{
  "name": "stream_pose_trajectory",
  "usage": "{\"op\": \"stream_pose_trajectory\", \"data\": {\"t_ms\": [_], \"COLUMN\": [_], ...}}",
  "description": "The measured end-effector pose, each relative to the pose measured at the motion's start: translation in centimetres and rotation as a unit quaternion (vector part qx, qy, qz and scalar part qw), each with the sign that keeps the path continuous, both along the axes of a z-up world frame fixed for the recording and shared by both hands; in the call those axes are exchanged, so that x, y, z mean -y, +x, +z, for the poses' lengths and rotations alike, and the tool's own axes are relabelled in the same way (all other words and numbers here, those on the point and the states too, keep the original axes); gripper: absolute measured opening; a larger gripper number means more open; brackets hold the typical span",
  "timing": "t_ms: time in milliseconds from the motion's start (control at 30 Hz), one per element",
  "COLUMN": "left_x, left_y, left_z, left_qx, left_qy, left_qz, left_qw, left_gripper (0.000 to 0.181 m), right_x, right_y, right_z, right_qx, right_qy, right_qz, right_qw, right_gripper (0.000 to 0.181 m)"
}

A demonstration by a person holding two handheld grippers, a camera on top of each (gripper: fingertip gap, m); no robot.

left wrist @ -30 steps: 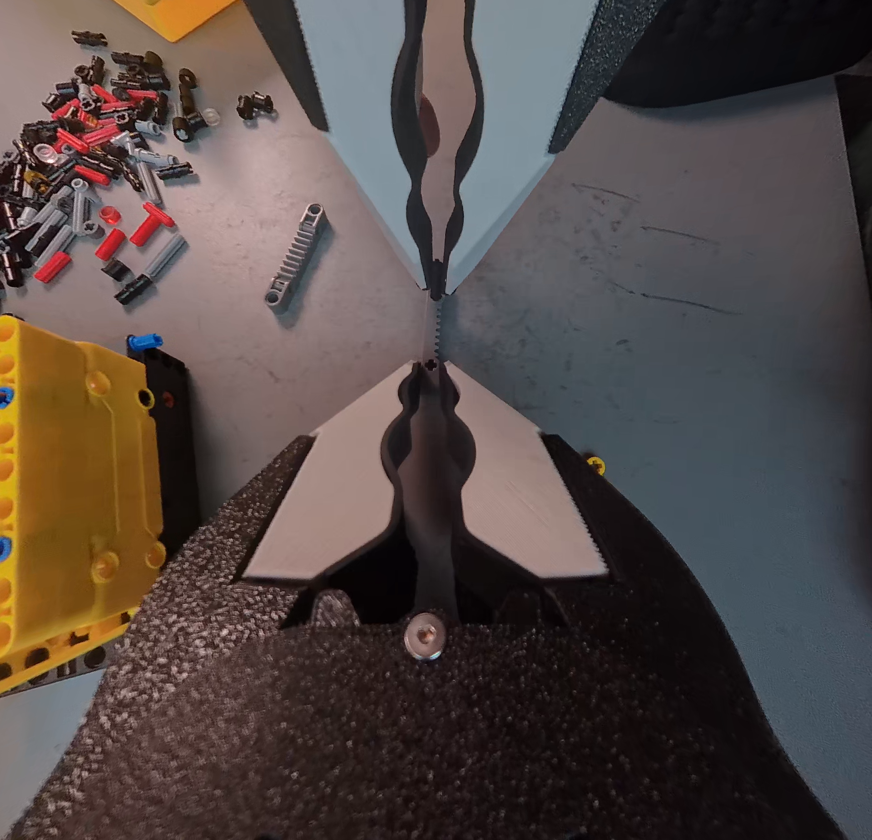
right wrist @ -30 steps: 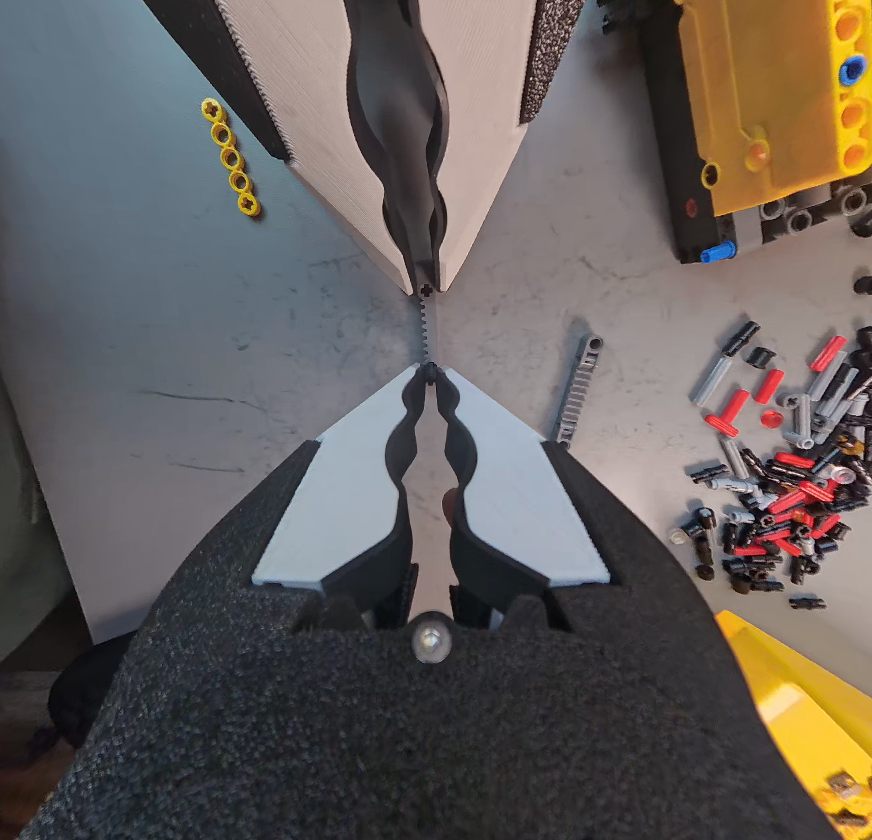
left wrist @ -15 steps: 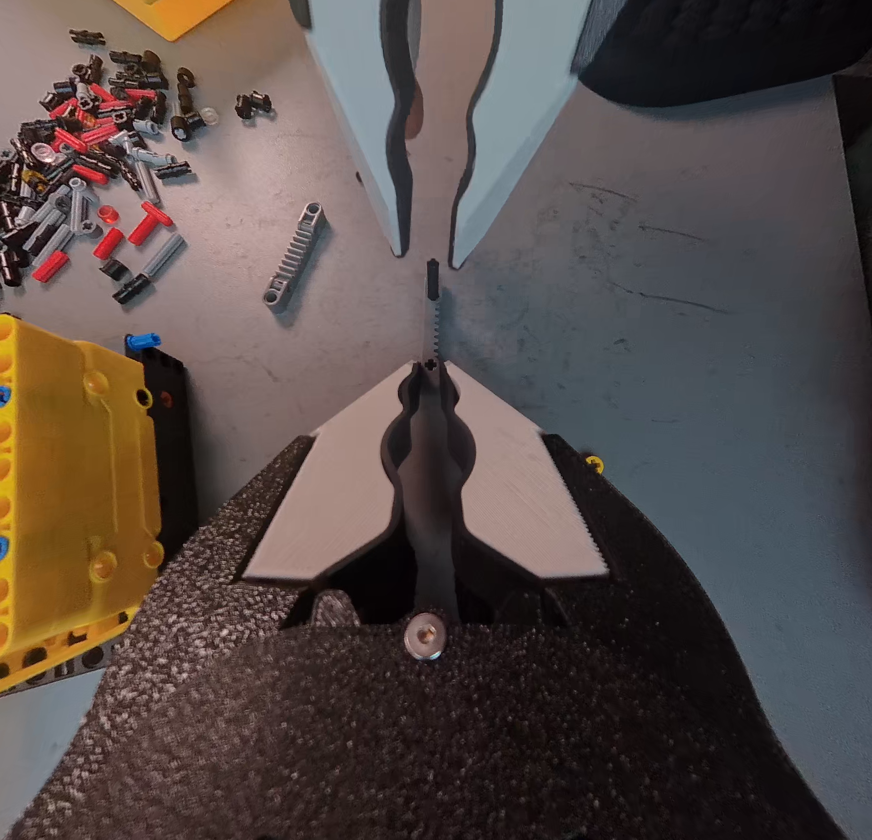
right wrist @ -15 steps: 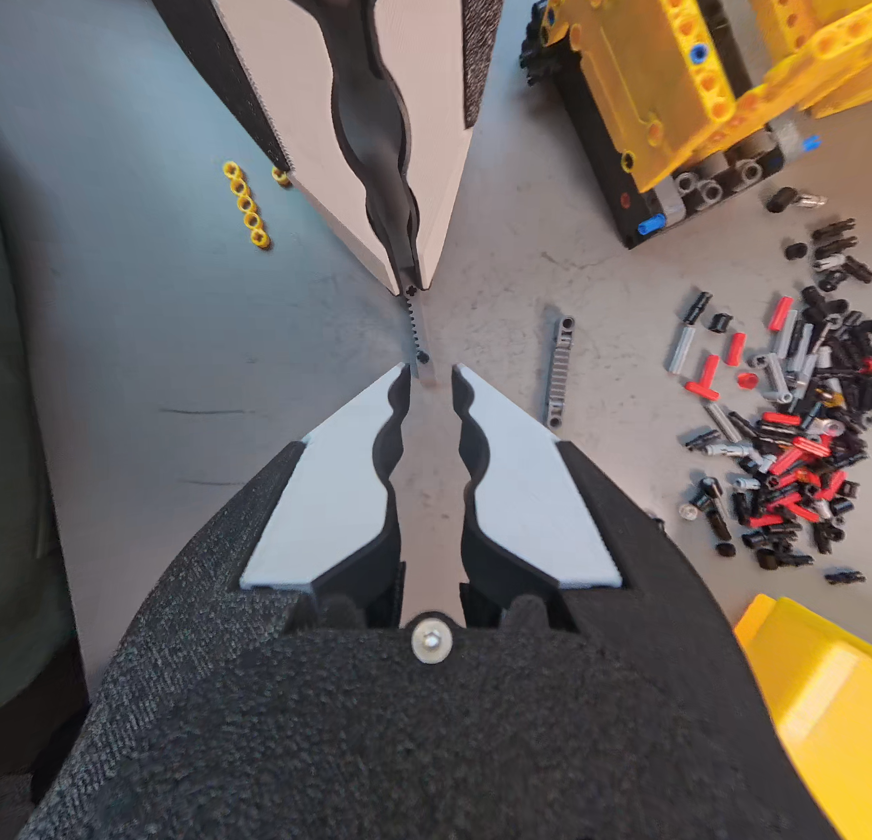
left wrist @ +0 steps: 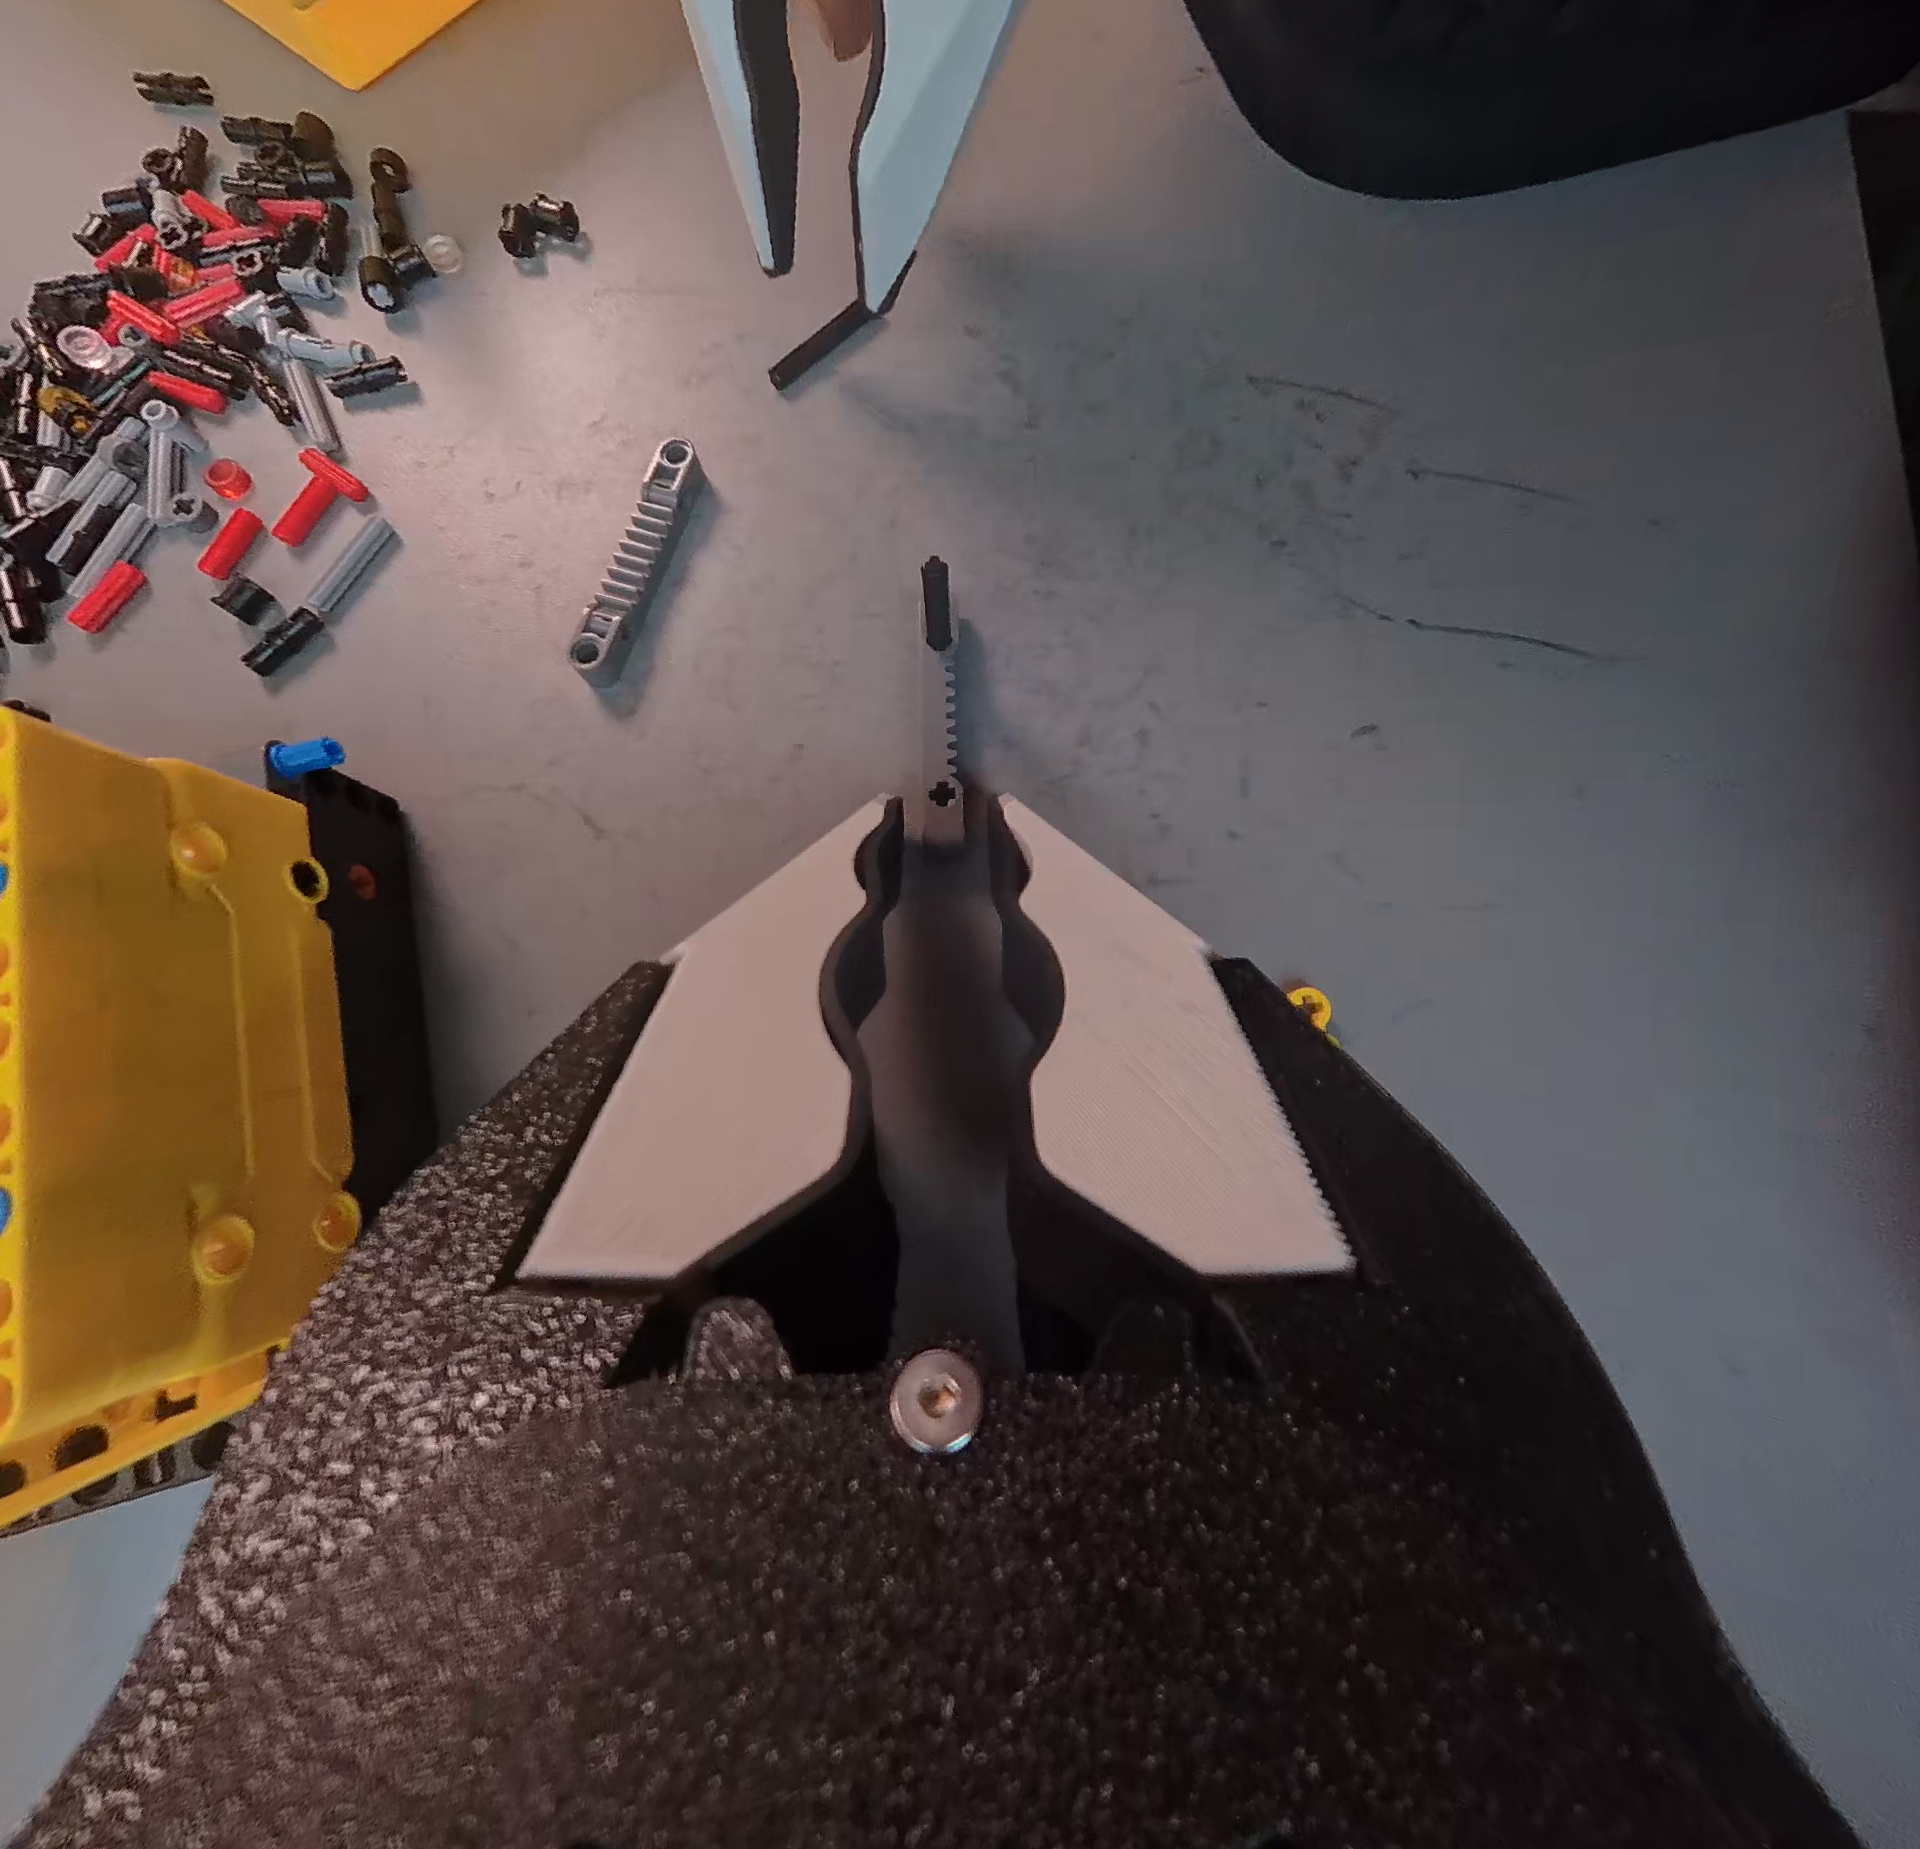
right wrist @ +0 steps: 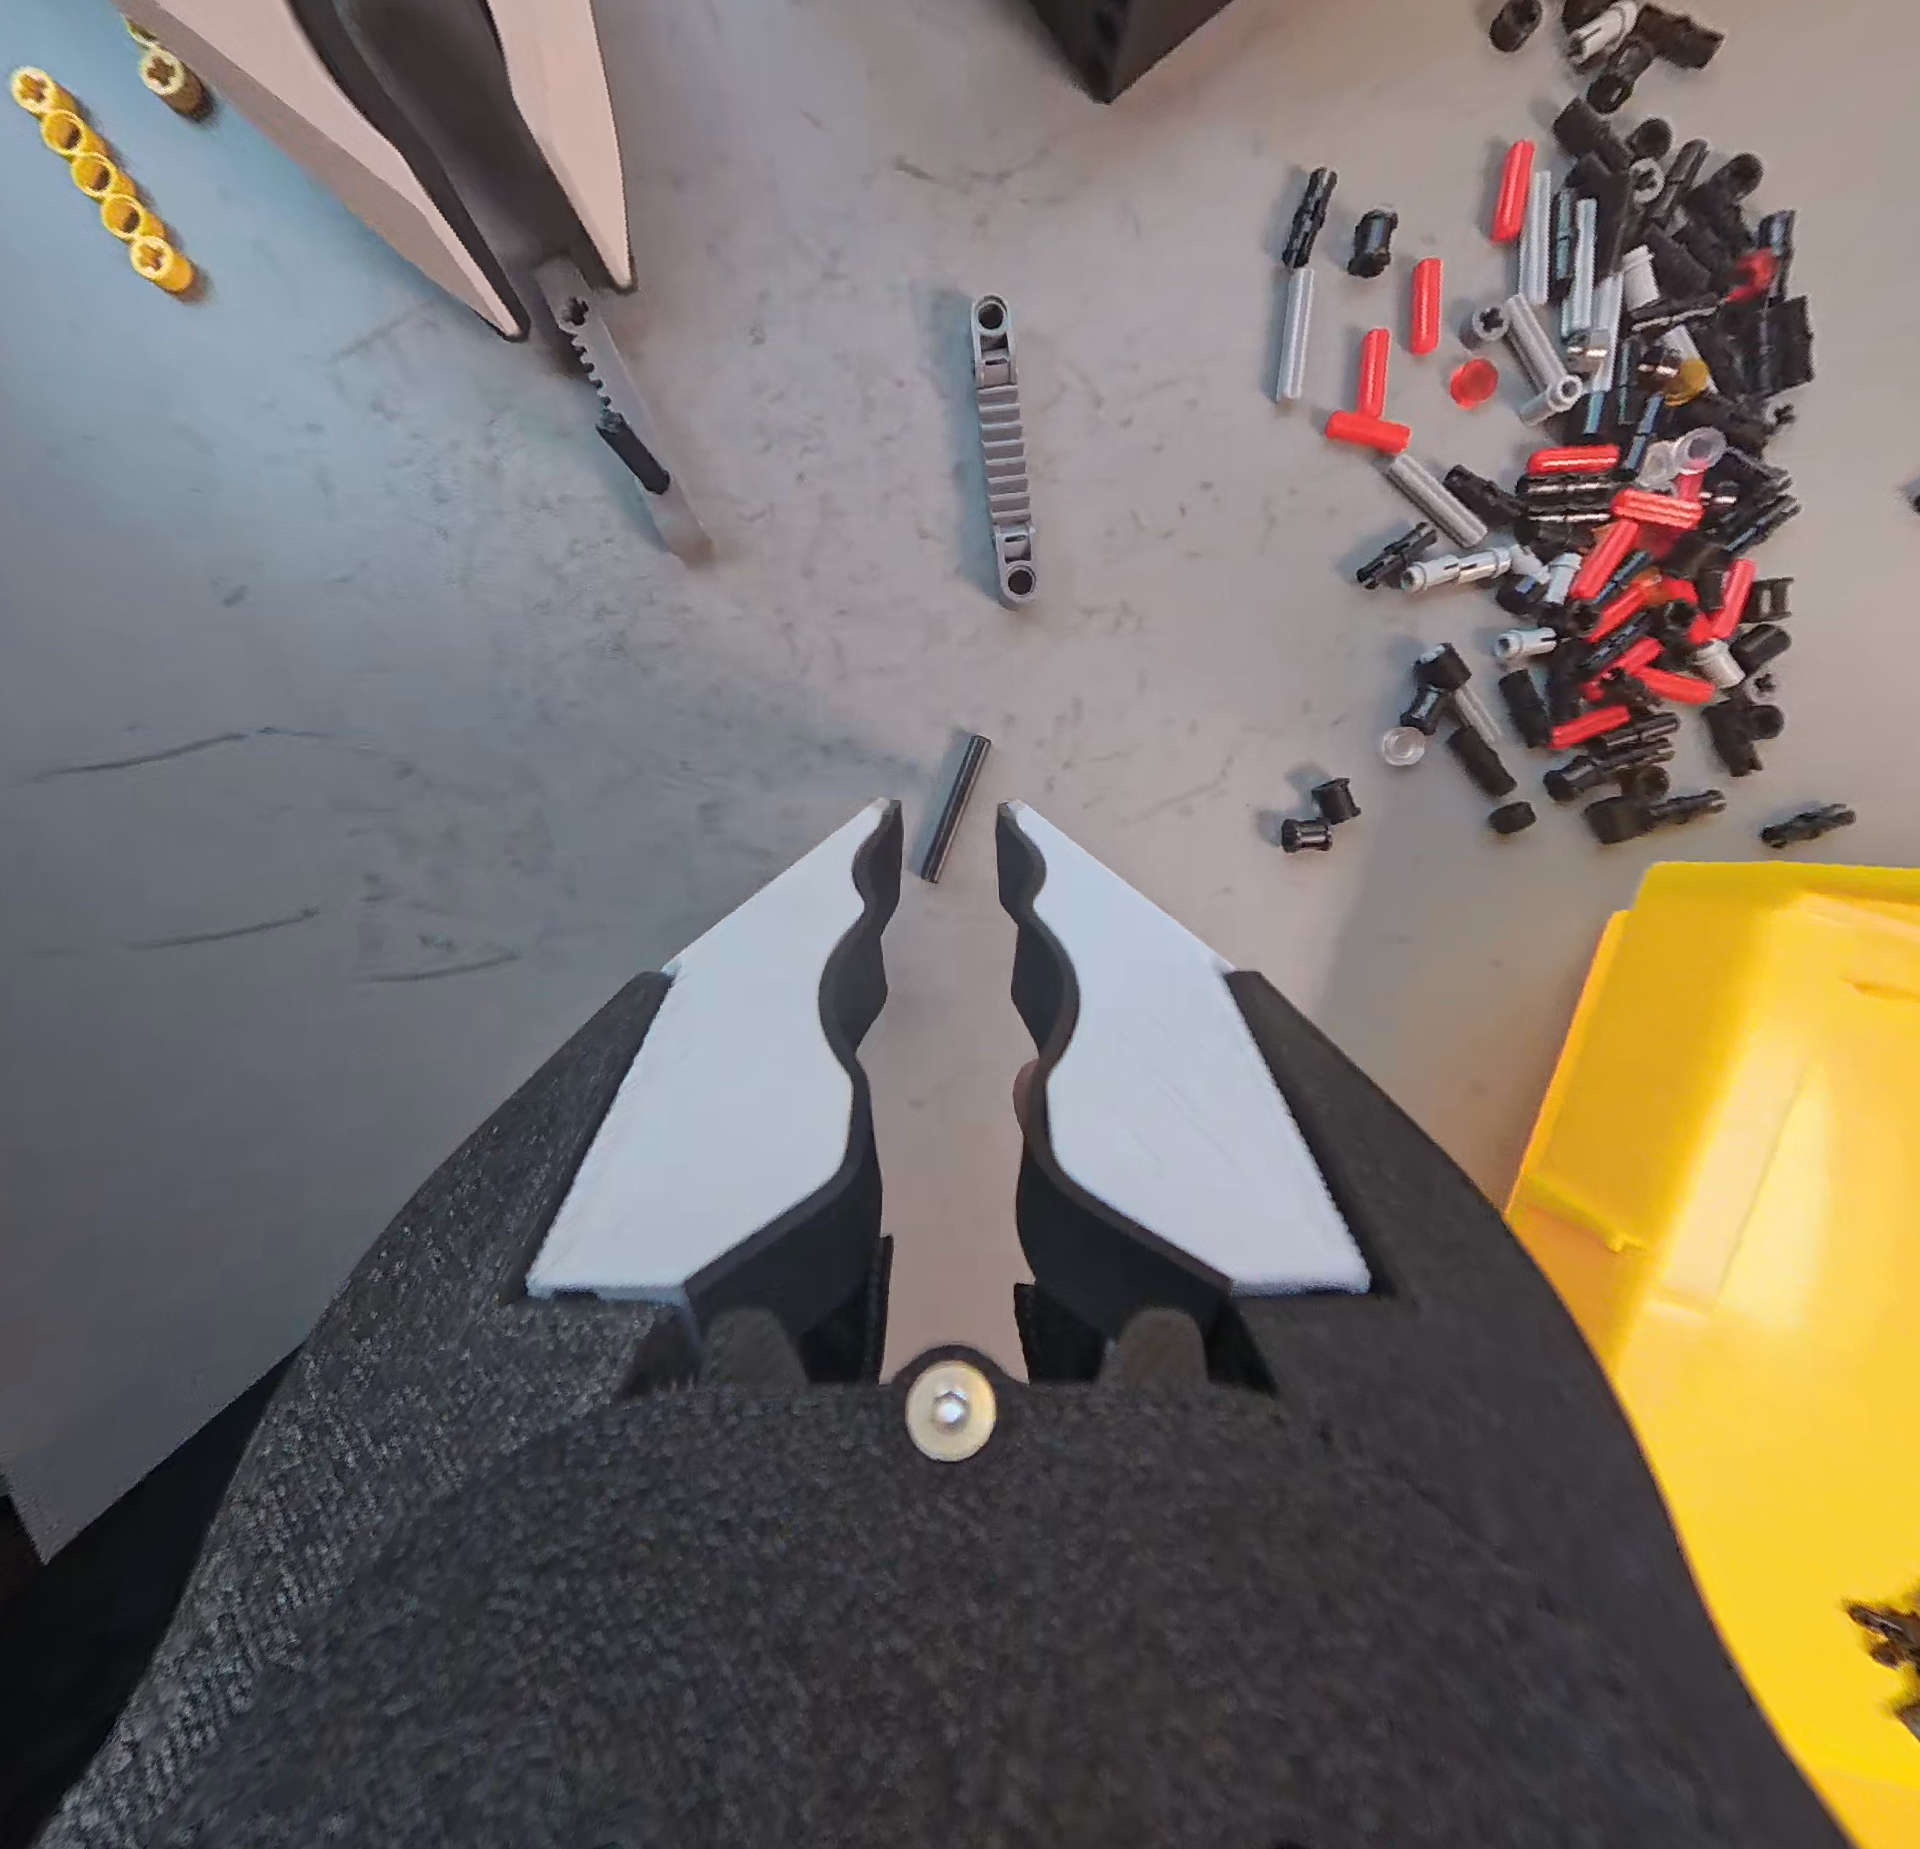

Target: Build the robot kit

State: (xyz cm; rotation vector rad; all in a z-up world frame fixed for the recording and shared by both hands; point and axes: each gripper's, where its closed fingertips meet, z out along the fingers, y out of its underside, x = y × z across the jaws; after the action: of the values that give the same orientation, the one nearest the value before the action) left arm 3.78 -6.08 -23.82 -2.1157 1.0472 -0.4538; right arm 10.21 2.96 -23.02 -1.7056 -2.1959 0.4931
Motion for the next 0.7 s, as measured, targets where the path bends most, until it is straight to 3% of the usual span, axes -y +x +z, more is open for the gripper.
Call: {"op": "stream_pose_trajectory", "data": {"t_ms": [167,433,700], "left_x": [-0.6,-1.7,-0.3], "left_y": [-0.8,-1.8,0.3], "left_z": [0.7,3.8,6.5], "left_qx": [0.015,0.11,0.205], "left_qy": [0.012,0.031,0.031], "left_qz": [0.018,0.055,0.002], "left_qw": [1.0,0.992,0.978], "left_gripper": [0.016,0.013,0.015], "right_x": [-0.4,-0.3,5.3], "right_y": [0.5,0.4,-3.5], "right_z": [-1.0,-1.1,4.7], "right_qx": [0.013,-0.009,-0.129], "right_qy": [-0.012,-0.009,0.024], "right_qz": [-0.014,-0.013,0.097], "right_qw": [1.0,1.0,0.986], "right_gripper": [0.014,0.003,0.003]}}
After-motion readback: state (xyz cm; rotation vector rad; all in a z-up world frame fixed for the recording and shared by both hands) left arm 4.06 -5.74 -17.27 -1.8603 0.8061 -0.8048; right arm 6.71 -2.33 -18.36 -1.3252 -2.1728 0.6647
